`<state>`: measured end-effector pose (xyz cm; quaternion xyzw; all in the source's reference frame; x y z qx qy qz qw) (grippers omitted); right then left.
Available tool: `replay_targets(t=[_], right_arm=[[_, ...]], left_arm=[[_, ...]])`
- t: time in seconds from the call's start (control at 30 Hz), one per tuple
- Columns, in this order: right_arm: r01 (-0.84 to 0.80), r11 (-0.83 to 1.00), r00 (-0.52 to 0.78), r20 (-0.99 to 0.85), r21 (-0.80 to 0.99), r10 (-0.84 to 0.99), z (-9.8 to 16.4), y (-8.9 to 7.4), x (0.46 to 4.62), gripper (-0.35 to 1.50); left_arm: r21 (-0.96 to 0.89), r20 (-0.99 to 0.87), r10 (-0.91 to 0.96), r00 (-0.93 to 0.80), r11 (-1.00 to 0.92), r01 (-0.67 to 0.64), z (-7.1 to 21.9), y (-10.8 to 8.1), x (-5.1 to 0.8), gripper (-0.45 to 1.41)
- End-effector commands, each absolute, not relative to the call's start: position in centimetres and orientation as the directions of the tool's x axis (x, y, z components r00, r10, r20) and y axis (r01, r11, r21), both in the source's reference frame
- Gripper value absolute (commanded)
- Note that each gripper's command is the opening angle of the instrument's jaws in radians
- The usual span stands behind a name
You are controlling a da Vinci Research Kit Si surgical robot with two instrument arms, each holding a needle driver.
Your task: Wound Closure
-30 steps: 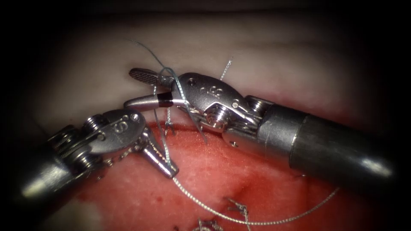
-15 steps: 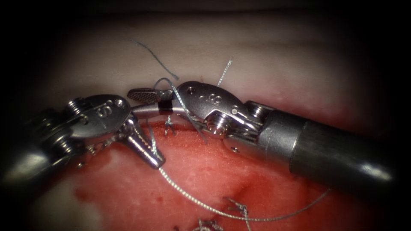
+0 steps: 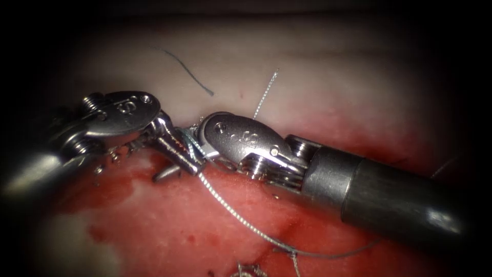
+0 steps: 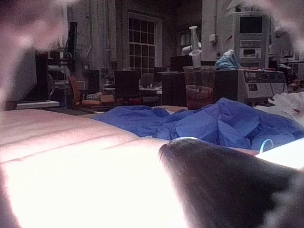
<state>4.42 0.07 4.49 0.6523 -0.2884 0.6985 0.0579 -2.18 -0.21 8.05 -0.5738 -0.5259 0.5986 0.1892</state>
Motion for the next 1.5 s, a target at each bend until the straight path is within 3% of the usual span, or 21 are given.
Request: replay_targets(t=[0.03,0.2,0.57,0.67,0.9,1.2,1.27,1.37,1.5], right_arm=[[-0.456,-0.833,-0.134,0.949,-0.313,-0.284,4.38,0.18,4.45,0.54],[-0.461,-0.829,-0.118,0.948,-0.315,-0.295,4.38,0.16,4.41,0.36],[-0.488,-0.769,-0.099,0.902,-0.413,-0.421,4.37,0.12,4.22,0.31],[-0.499,-0.728,-0.124,0.87,-0.471,-0.478,4.35,0.11,4.16,0.15],[-0.561,-0.647,-0.133,0.828,-0.517,-0.545,4.34,0.09,4.13,0.22],[-0.556,-0.629,-0.138,0.806,-0.544,-0.576,4.32,0.1,4.11,0.17],[-0.556,-0.621,-0.134,0.797,-0.553,-0.589,4.31,0.11,4.1,0.14],[-0.561,-0.595,-0.11,0.765,-0.575,-0.635,4.28,0.1,4.1,-0.1],[-0.569,-0.568,-0.086,0.73,-0.595,-0.678,4.24,0.1,4.11,-0.1]], left_arm=[[-0.844,-0.493,0.831,-0.258,-0.383,0.376,7.98,-0.04,-2.15,-0.45],[-0.841,-0.487,0.846,-0.219,-0.386,0.379,8.05,0.12,-2.06,-0.45],[-0.835,-0.504,0.841,-0.199,-0.414,0.363,8.22,0.17,-1.69,-0.45],[-0.847,-0.492,0.839,-0.232,-0.4,0.35,8.27,0.1,-1.63,-0.45],[-0.879,-0.459,0.821,-0.34,-0.365,0.307,8.39,-0.08,-1.57,-0.45],[-0.902,-0.428,0.797,-0.426,-0.342,0.265,8.48,-0.16,-1.57,-0.45],[-0.904,-0.424,0.793,-0.437,-0.341,0.259,8.51,-0.17,-1.57,-0.45],[-0.912,-0.404,0.809,-0.427,-0.318,0.259,8.58,-0.11,-1.66,-0.45],[-0.913,-0.4,0.814,-0.422,-0.313,0.262,8.63,-0.09,-1.72,-0.45]])
